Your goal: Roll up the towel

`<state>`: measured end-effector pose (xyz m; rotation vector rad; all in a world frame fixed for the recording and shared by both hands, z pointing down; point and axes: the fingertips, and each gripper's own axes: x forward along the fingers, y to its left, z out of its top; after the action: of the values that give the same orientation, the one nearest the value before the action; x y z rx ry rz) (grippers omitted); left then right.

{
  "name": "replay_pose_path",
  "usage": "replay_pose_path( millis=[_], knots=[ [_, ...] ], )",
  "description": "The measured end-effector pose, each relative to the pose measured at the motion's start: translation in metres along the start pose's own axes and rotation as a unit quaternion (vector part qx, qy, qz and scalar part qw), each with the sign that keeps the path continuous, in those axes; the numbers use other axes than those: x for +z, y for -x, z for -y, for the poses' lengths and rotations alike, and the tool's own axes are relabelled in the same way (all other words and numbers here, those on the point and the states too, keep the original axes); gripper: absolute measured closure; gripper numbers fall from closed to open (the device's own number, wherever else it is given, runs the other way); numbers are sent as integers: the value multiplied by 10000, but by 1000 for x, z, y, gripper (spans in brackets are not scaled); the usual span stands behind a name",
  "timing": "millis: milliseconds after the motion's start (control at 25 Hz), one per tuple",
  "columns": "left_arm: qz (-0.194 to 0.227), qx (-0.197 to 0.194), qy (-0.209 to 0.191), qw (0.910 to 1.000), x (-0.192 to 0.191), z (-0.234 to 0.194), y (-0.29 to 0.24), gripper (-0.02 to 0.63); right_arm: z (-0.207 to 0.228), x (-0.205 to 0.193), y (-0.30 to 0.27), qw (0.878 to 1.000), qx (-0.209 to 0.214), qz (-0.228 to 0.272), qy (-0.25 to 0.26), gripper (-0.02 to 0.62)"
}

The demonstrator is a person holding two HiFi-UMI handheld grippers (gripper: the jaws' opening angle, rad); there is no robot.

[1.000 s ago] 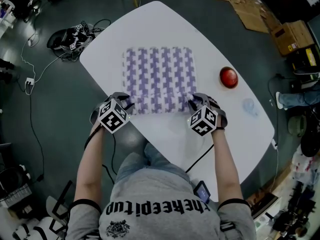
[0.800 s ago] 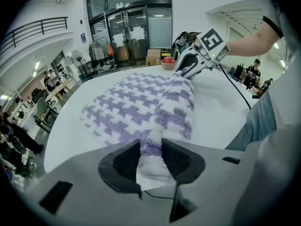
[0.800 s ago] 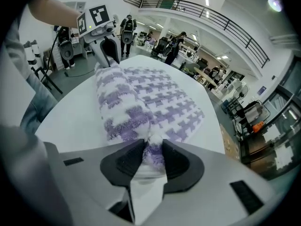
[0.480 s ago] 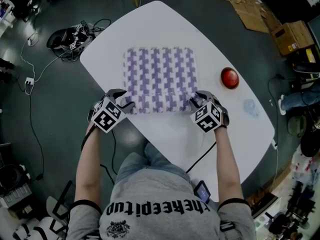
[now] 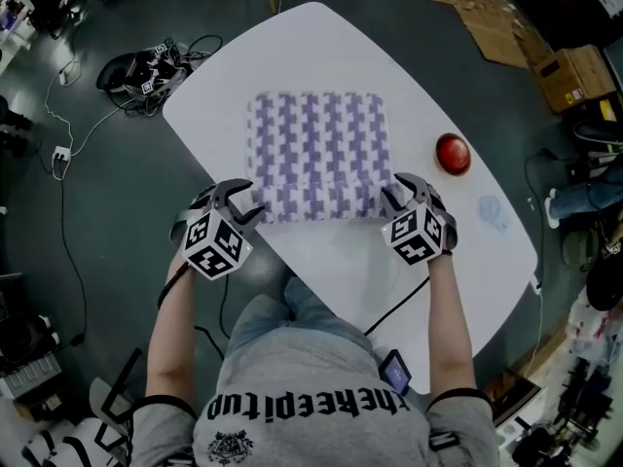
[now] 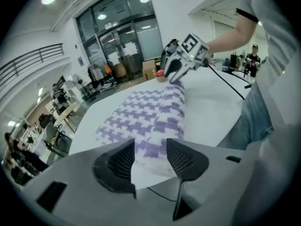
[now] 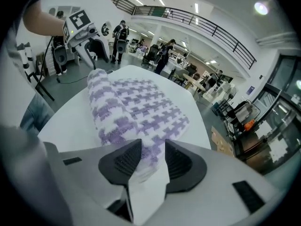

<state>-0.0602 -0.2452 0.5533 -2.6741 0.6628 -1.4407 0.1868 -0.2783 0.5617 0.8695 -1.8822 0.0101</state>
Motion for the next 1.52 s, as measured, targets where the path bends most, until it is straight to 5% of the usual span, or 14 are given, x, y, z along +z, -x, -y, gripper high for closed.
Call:
replay_pose_path(
  millis=[120,320,640,920,1040,1240,1520],
  knots=[
    [-318,-355,-549,9974,-16,27,-13,394,-8,16,6,9996,-10,185,199,462],
    [-519,-534,-718,9946,-24,47,-25,379,-41,29,30,9949,418,570,715,453],
    [-805,-716,-657,9920,-33,48,-32,349,-87,-5,3,9814,690,-178,1783,407],
    [-1143,-526,-868,9882,-44,26,-36,330,-70,15,-25,9816,351,-410,1833,402],
    [-1148,-336,-915,9886,-47,11,-43,337,-63,22,-35,9827,389,-400,1768,478],
    [-1071,-423,-860,9896,-46,22,-54,455,-71,-2,-37,9821,620,-373,1737,532],
    [-1031,-937,-853,9866,-47,22,-36,469,-80,9,-22,9793,1238,-500,1520,532]
  ],
)
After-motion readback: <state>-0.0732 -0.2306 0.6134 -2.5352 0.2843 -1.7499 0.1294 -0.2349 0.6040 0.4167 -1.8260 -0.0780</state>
